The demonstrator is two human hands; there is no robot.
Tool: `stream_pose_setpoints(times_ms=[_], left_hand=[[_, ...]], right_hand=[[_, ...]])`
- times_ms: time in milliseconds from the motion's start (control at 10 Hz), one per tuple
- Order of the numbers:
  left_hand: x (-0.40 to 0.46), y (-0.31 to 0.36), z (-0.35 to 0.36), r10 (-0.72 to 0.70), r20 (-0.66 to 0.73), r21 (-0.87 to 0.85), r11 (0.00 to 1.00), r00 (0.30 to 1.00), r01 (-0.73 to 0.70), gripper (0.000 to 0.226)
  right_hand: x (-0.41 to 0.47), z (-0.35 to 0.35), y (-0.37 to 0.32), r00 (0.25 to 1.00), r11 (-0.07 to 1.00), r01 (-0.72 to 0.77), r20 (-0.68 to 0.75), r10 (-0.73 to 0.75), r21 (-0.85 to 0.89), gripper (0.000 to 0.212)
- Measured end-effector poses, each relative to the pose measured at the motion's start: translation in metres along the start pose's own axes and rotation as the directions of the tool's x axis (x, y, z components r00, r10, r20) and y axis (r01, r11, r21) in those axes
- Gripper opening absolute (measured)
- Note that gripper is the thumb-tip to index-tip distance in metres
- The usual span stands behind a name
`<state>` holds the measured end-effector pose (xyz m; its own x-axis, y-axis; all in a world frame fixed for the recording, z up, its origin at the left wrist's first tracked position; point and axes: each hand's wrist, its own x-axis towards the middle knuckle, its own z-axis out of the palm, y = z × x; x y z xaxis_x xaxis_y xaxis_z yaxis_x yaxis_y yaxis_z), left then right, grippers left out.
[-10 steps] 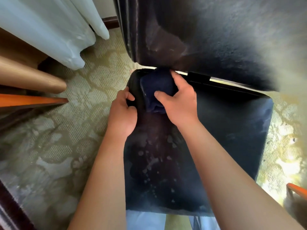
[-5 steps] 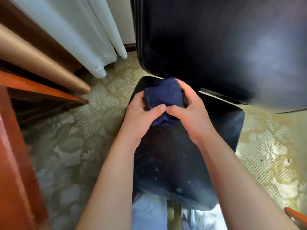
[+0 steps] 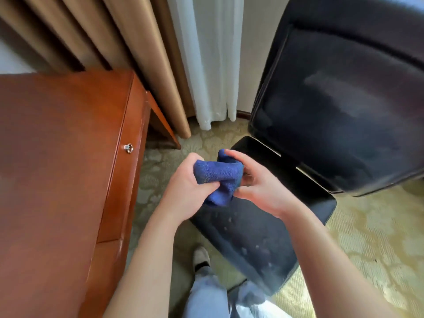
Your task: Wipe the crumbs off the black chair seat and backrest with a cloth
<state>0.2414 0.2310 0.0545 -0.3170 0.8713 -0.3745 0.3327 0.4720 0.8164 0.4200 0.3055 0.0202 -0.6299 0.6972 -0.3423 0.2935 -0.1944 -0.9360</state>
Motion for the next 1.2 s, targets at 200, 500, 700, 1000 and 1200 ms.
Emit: stream_pose_setpoints(times_ms=[200,500,700,1000,1200], left_hand=[[-0.045,-0.019,-0.084,-0.073,-0.108,0.038,0.996,0.992,0.077,0.032],[-0.077,-0.146,-0.184,-0.334,-0.3,-0.227,0.935,0.894,0.273,0.037],[-0.07,-0.214,-0.255,-0.444,-0.367,-0.258,0.893,0.818,0.369,0.044],[-0.044,-0.274,-0.299,-0.412,-0.494,-0.108,0.903,0.766,0.416,0.049],[-0.046,-0.277,-0.299,-0.331,-0.572,0.015,0.91,0.75,0.414,0.053]], right_hand=[[0.02,0.071,-0.01,0.998,0.926,0.053,0.055,-0.035,-0.374,0.038],[0.059,0.208,-0.021,0.981,0.979,-0.086,0.157,0.116,-0.186,0.026],[0.105,0.298,-0.033,0.976,0.981,-0.188,0.121,0.181,0.051,0.049],[0.146,0.365,-0.017,0.988,0.988,-0.154,-0.031,0.153,-0.003,0.052],[0.131,0.331,-0.052,0.981,0.998,0.031,-0.188,-0.043,-0.063,0.038]])
